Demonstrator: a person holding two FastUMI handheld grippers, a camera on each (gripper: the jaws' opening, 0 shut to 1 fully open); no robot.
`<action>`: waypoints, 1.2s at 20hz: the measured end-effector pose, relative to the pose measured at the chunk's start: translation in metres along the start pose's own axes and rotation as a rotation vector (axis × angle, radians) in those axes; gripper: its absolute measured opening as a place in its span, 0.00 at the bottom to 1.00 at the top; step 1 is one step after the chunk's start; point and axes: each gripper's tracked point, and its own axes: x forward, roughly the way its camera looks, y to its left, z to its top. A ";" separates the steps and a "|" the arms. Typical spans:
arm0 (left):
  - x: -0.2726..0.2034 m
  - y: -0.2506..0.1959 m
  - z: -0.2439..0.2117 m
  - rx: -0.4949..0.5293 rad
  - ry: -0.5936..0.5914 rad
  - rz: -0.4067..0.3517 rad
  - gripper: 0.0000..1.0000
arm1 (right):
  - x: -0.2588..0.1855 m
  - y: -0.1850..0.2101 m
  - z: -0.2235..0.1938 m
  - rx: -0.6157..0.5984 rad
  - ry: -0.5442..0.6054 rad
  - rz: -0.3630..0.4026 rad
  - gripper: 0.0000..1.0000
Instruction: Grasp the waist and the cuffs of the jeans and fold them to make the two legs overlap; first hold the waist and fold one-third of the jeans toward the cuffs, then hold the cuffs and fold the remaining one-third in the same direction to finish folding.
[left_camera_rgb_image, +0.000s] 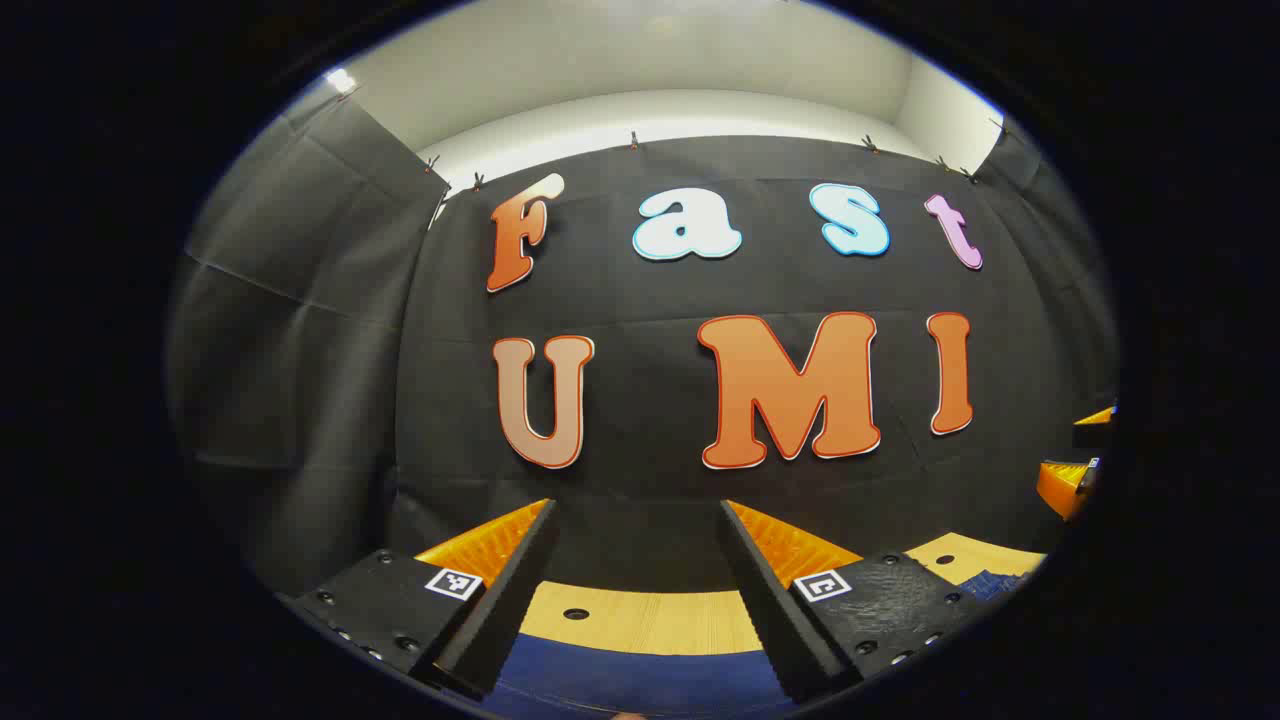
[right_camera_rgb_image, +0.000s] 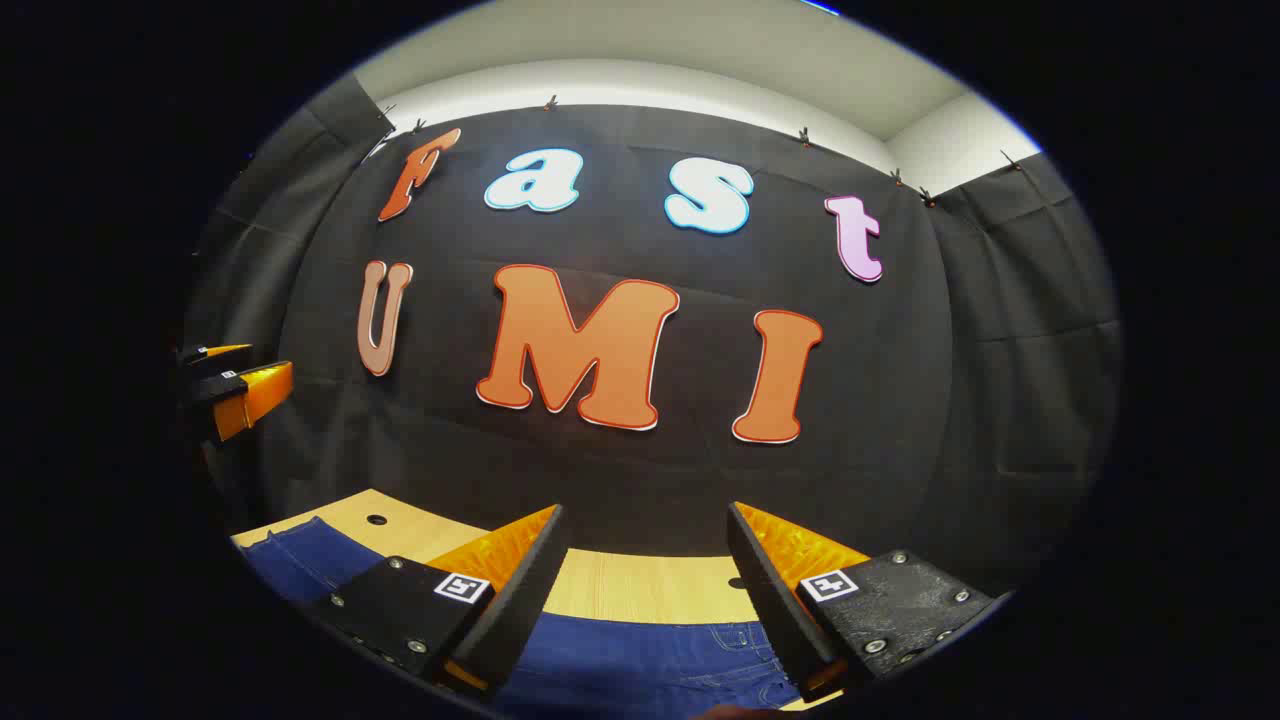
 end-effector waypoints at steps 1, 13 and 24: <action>0.000 0.002 -0.001 0.007 0.004 -0.003 0.95 | 0.000 0.001 -0.002 0.005 0.003 0.002 0.97; 0.002 0.024 -0.046 0.005 0.137 0.013 0.96 | 0.010 -0.039 -0.039 0.016 0.108 -0.079 0.97; -0.002 0.015 -0.046 0.017 0.106 -0.002 0.97 | 0.006 -0.031 -0.034 -0.017 0.084 -0.060 0.97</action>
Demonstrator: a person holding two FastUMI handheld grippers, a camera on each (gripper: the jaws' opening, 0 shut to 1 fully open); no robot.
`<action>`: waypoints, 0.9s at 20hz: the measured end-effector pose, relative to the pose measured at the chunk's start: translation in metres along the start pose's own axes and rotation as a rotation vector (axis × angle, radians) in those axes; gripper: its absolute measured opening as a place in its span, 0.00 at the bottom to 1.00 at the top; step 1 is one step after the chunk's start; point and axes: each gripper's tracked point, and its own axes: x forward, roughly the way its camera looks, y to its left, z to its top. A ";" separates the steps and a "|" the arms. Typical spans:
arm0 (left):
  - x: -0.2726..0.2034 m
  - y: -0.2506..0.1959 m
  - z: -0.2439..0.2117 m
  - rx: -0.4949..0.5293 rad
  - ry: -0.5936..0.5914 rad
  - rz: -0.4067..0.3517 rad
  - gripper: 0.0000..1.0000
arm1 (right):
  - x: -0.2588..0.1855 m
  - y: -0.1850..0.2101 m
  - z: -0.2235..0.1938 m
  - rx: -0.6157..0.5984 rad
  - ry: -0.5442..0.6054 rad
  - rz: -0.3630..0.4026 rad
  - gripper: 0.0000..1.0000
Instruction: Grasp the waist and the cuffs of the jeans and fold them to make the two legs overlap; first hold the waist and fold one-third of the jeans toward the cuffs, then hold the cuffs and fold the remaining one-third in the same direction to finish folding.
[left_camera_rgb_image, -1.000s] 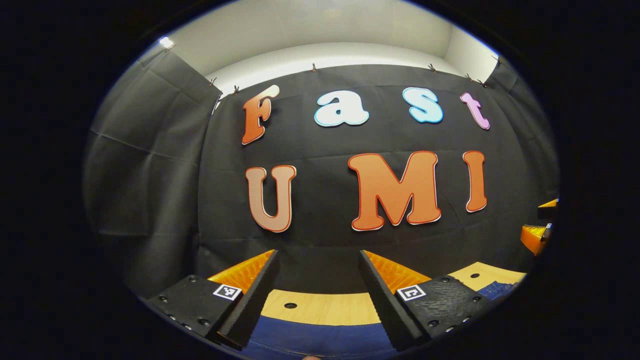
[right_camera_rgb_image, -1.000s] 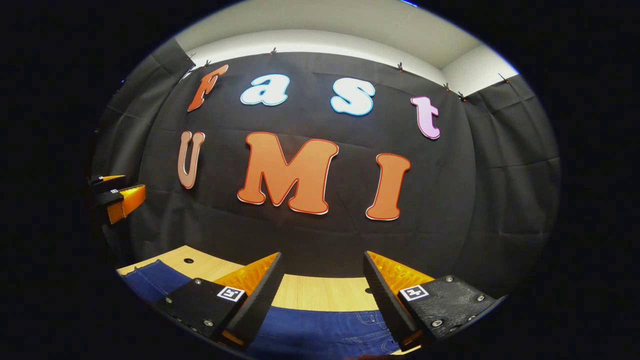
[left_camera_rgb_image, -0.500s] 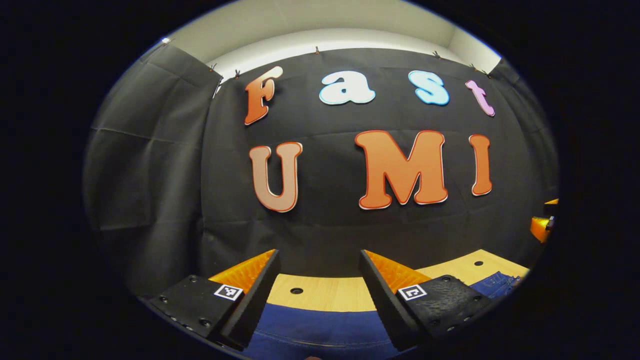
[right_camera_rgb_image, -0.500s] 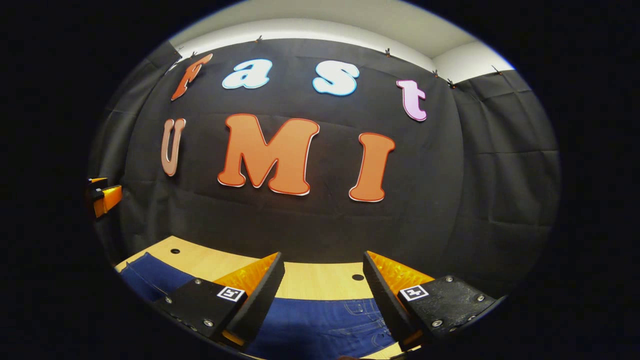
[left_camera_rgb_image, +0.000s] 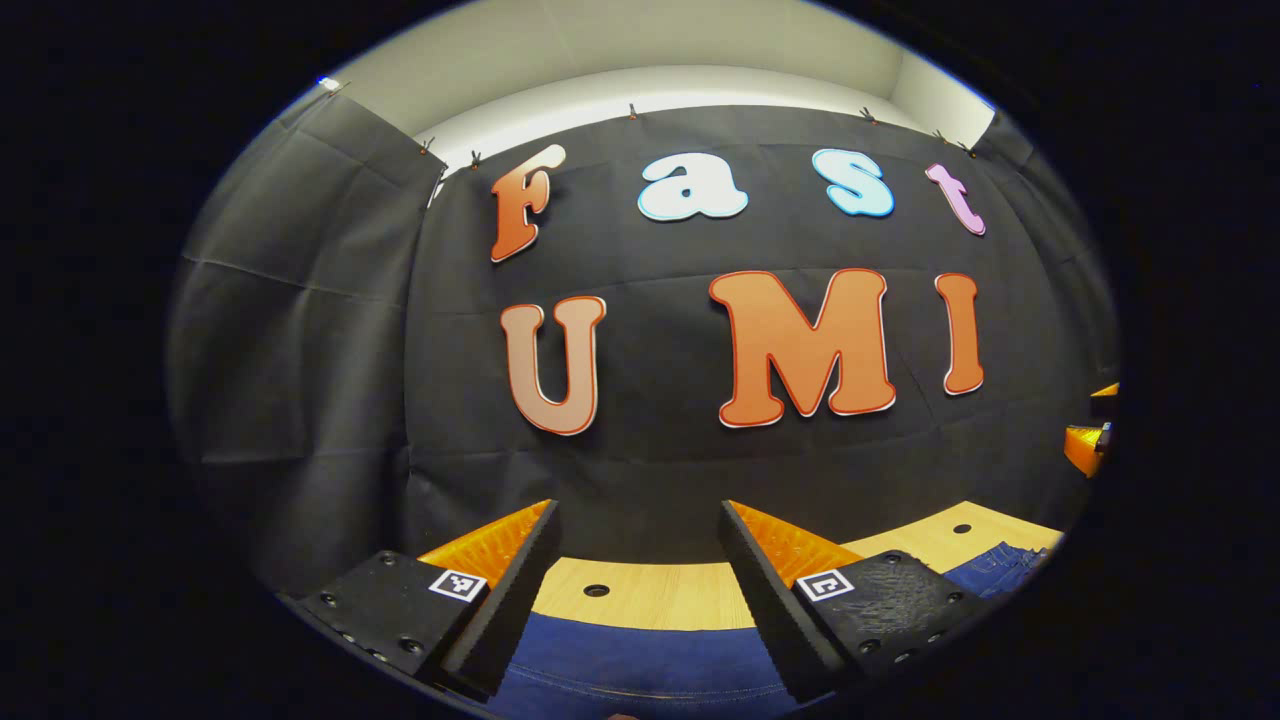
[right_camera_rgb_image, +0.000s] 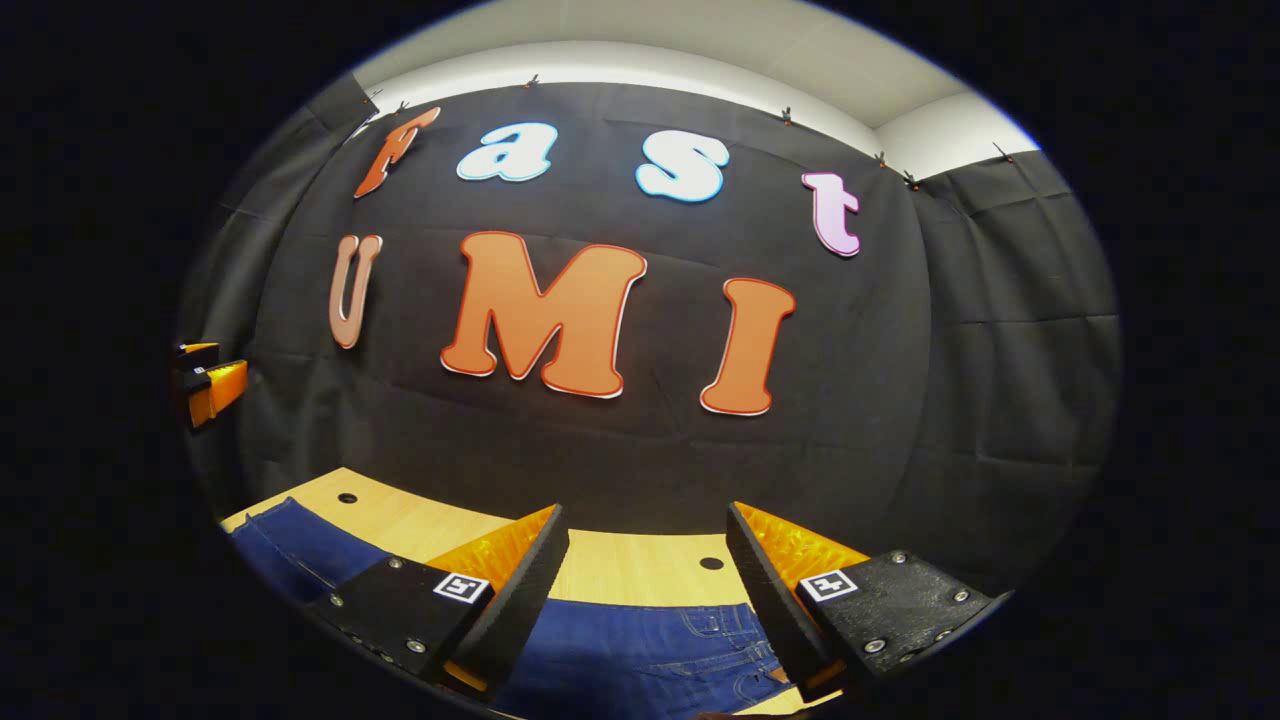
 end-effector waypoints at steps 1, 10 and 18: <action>0.000 0.000 -0.010 0.001 0.030 -0.002 0.97 | 0.000 -0.002 -0.005 0.000 0.015 0.000 0.97; -0.001 0.058 -0.082 -0.109 0.214 0.089 0.98 | 0.005 -0.056 -0.057 0.040 0.156 -0.070 0.97; -0.026 0.123 -0.200 -0.353 0.538 0.187 0.97 | 0.004 -0.109 -0.145 0.204 0.417 -0.127 0.98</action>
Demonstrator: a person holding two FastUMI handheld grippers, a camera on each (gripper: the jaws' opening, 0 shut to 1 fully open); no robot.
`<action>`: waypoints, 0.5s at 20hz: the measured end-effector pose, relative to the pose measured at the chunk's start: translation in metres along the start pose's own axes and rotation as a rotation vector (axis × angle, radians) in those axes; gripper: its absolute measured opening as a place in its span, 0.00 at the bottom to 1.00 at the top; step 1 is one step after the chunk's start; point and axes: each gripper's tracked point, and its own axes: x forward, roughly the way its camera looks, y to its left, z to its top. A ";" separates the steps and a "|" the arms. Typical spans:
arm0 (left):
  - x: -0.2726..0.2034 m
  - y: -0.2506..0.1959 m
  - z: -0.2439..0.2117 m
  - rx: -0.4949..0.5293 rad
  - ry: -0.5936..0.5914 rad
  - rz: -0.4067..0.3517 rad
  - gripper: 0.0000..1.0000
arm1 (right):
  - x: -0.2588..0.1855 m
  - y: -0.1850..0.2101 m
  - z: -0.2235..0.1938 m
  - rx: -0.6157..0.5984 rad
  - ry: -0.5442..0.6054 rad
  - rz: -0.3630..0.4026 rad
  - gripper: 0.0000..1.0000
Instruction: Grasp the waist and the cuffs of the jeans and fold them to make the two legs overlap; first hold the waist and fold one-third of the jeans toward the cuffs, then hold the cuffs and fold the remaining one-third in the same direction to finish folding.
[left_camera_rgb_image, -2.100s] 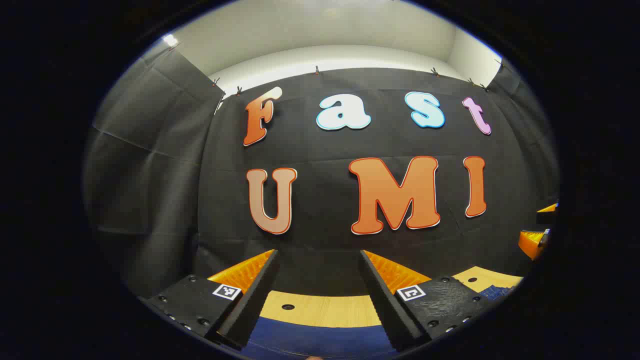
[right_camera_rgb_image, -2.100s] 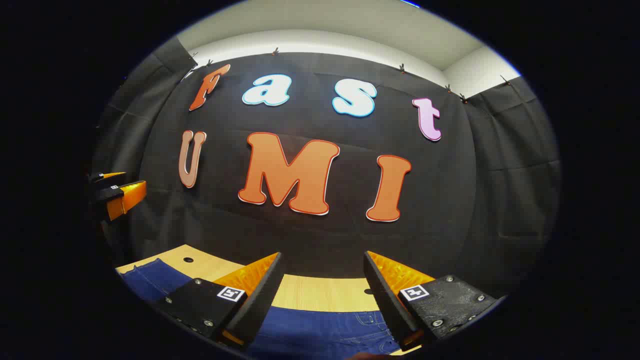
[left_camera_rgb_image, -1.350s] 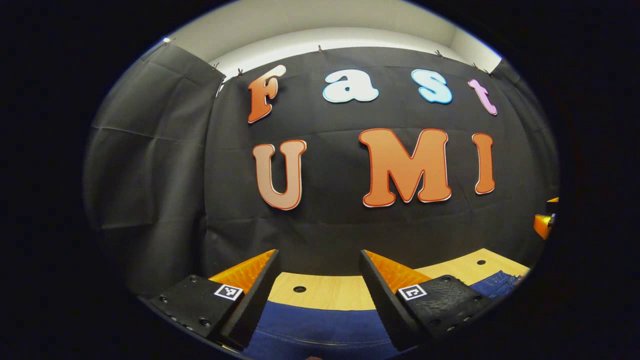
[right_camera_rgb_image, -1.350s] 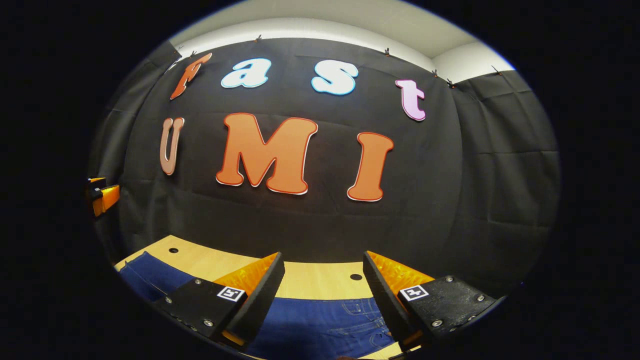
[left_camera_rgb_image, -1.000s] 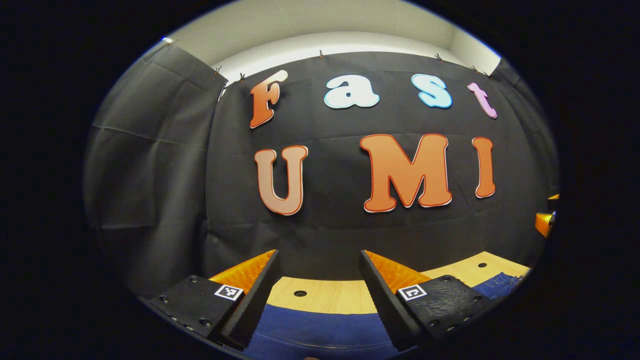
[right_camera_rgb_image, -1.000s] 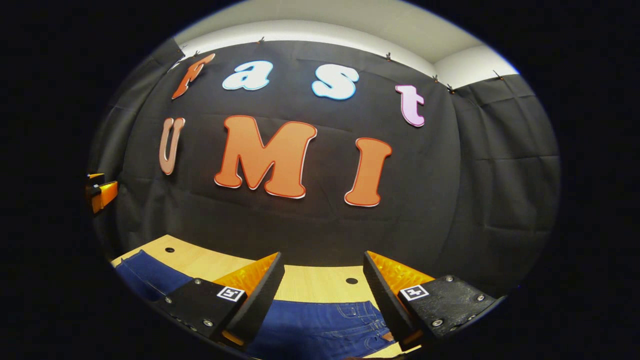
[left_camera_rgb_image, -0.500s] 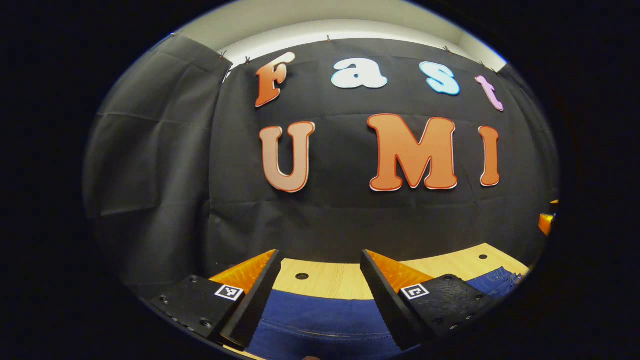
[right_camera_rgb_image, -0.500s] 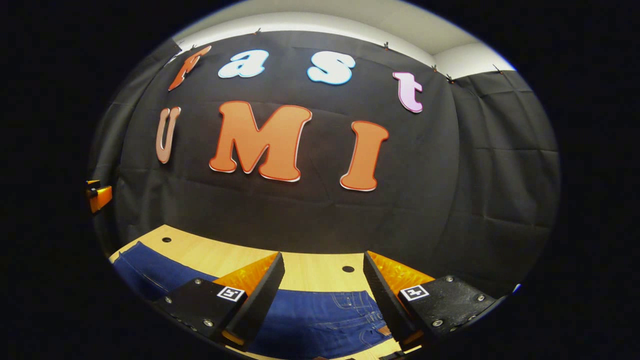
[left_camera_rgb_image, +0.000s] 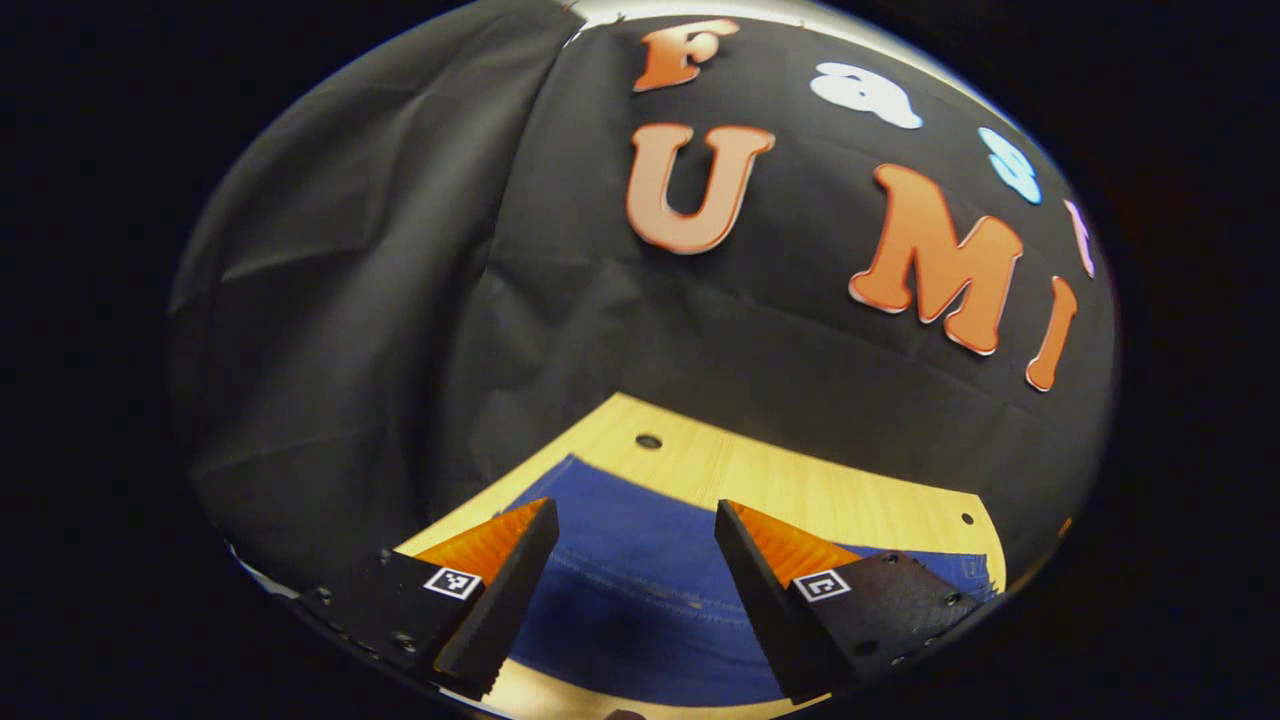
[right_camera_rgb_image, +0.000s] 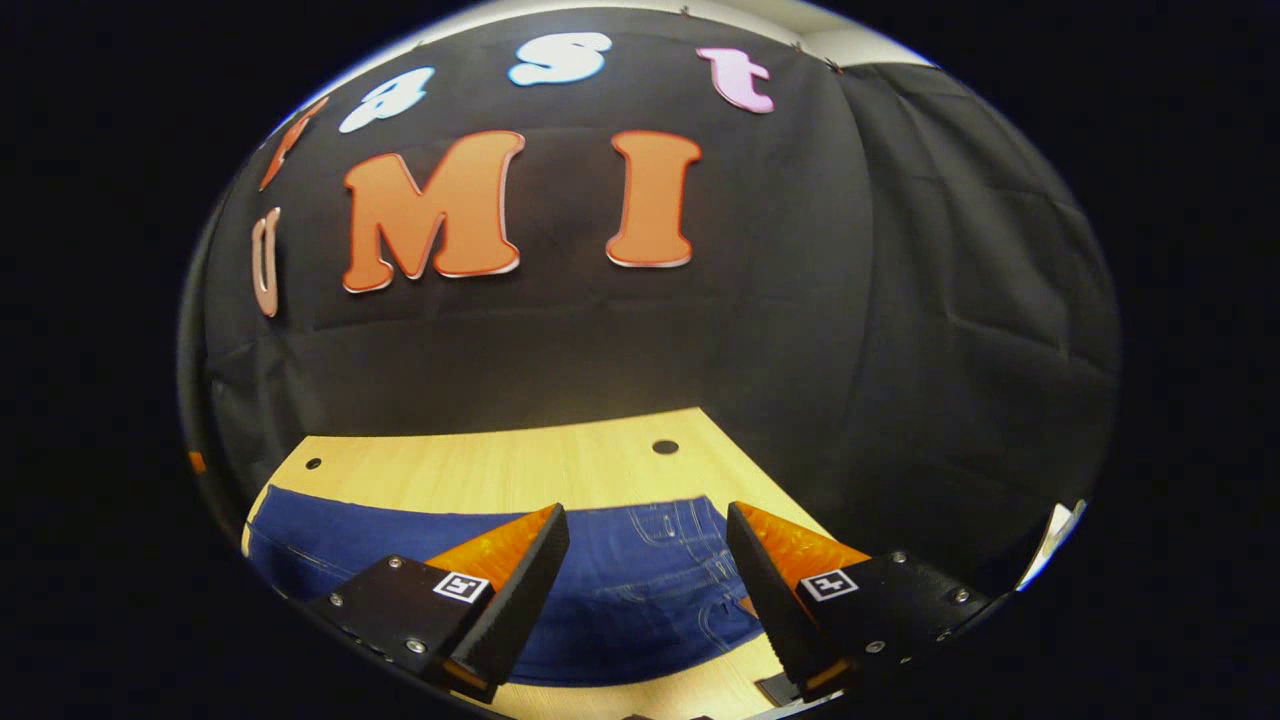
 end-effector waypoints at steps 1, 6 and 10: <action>0.001 0.010 -0.012 -0.033 0.051 0.018 0.98 | 0.006 -0.010 -0.008 0.027 0.031 -0.013 0.98; 0.020 0.050 -0.053 -0.222 0.192 0.079 0.98 | 0.018 -0.031 -0.046 0.126 0.176 -0.033 0.97; 0.026 0.094 -0.086 -0.345 0.288 0.123 0.98 | 0.025 -0.038 -0.082 0.240 0.306 -0.011 0.96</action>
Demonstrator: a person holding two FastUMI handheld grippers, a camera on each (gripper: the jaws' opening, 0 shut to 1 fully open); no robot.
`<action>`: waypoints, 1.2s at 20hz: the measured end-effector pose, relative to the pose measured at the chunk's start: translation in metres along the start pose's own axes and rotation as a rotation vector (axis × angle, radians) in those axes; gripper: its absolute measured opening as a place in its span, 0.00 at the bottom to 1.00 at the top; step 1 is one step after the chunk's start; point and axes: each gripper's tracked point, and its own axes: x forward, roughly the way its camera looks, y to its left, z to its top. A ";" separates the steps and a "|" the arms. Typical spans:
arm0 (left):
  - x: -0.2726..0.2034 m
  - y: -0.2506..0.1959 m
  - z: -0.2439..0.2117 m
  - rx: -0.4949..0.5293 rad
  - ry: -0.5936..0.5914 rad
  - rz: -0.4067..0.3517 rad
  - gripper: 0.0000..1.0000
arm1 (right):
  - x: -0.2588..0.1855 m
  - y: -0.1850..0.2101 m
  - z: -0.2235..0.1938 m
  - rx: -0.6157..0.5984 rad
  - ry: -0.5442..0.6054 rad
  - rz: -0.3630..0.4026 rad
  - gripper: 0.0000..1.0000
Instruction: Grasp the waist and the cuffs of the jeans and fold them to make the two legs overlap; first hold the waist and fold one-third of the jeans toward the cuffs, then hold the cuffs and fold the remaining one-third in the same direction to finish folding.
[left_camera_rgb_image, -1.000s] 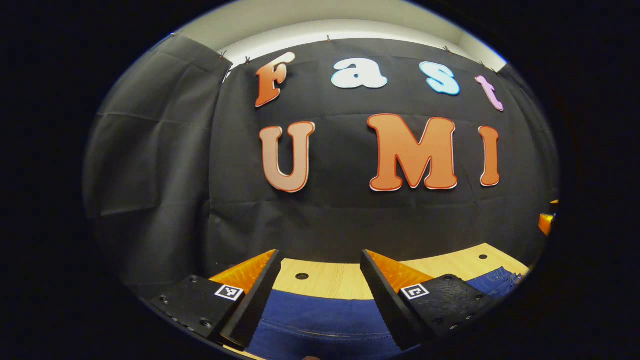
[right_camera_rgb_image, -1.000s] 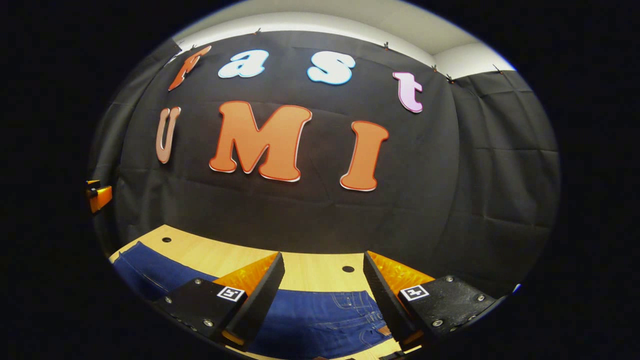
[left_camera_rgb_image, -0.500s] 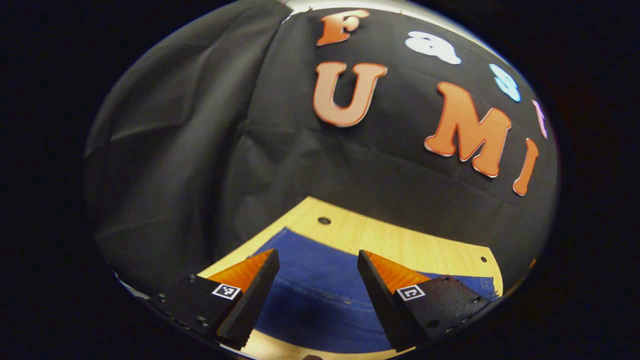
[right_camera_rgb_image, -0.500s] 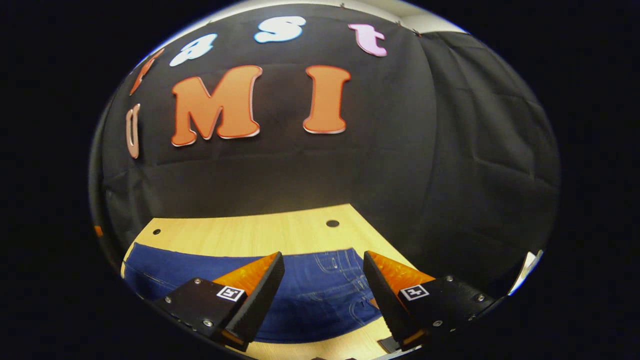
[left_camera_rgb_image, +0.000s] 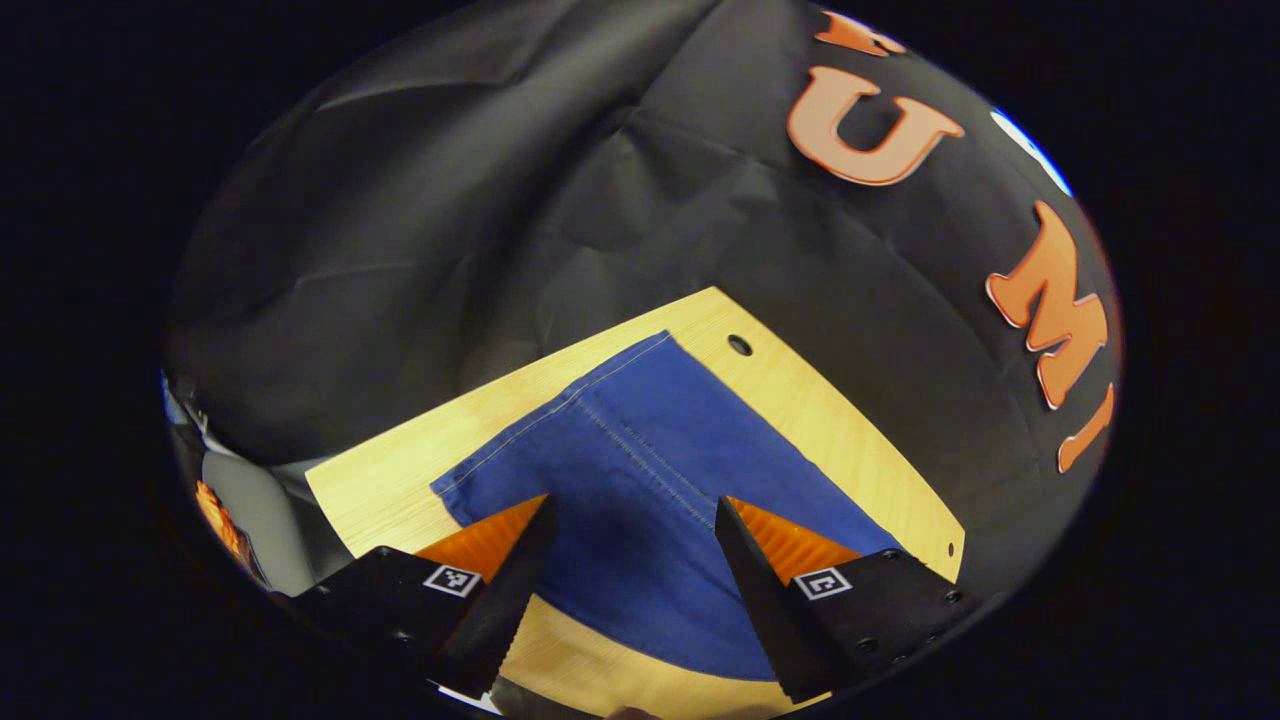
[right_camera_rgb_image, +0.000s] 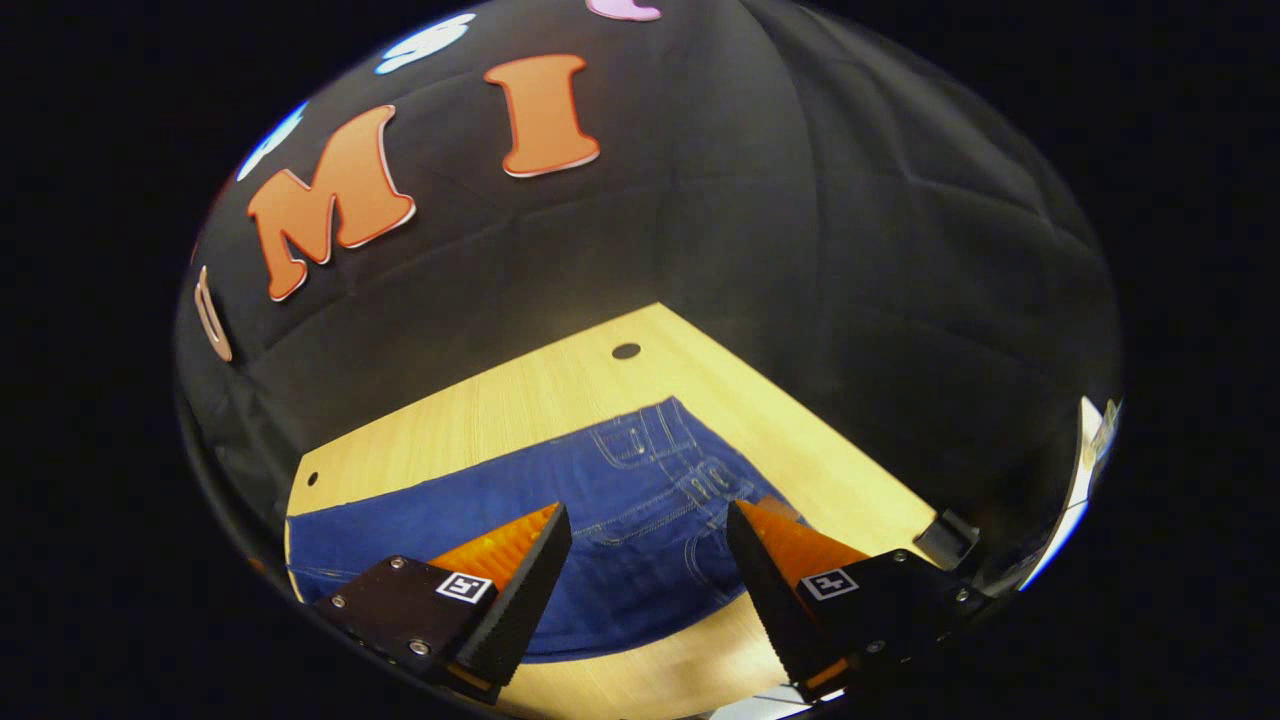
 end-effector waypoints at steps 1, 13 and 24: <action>0.007 0.015 -0.003 -0.045 0.026 0.011 0.97 | 0.006 -0.003 -0.009 0.041 0.041 0.003 0.96; 0.057 0.114 -0.043 -0.367 0.230 0.057 0.98 | 0.043 -0.037 -0.065 0.290 0.280 0.017 0.97; 0.108 0.079 -0.021 -0.416 0.170 -0.106 0.80 | 0.058 -0.064 -0.091 0.424 0.337 -0.003 0.97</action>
